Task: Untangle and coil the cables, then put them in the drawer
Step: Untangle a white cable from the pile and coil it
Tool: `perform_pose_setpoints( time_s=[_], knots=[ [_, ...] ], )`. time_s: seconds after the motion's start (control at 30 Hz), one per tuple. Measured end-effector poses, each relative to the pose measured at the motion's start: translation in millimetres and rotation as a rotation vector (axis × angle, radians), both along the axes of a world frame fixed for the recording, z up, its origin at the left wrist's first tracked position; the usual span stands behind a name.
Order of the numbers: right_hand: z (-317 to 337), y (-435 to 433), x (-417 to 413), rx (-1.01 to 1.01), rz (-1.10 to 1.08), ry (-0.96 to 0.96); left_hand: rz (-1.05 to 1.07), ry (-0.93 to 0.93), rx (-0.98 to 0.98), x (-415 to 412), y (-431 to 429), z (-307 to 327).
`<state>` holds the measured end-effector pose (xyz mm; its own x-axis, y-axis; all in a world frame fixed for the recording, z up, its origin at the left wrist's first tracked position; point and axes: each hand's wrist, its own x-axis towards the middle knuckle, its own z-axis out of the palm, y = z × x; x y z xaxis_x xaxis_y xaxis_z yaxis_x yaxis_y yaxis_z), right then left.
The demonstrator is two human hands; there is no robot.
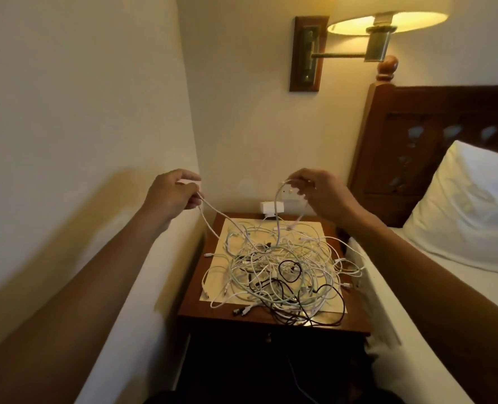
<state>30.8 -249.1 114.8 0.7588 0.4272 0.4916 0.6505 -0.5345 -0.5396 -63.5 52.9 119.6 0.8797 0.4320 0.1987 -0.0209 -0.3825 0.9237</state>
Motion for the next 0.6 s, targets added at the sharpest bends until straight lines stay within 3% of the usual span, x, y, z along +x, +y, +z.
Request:
perform_pose_setpoints(
  time_s=[0.1,0.23,0.3,0.4,0.53,0.6],
  knots=[
    [34.9,-20.9,-7.8,-0.066,0.062,0.046,-0.089,0.052,0.062,-6.0,-0.8,2.1],
    [44.9,-62.2,-10.5,-0.558,0.045,0.242,-0.198,0.082,0.318,-24.0,-9.2,18.5],
    [42.6,-69.4,-21.2,-0.668,0.086,0.373,-0.202,0.027,0.489,-35.0,-24.1,32.6],
    [36.6,-45.8,-51.8,-0.439,0.18,0.351,-0.236,-0.086,0.673,-41.7,-59.6,48.5],
    [23.8,4.1,-82.9,-0.106,0.332,0.421,-0.275,-0.176,0.716,-42.6,-100.3,57.7],
    [27.3,7.4,-85.9,0.071,0.313,0.469,-0.315,-0.113,0.6,-44.1,-97.3,56.7]
  ],
)
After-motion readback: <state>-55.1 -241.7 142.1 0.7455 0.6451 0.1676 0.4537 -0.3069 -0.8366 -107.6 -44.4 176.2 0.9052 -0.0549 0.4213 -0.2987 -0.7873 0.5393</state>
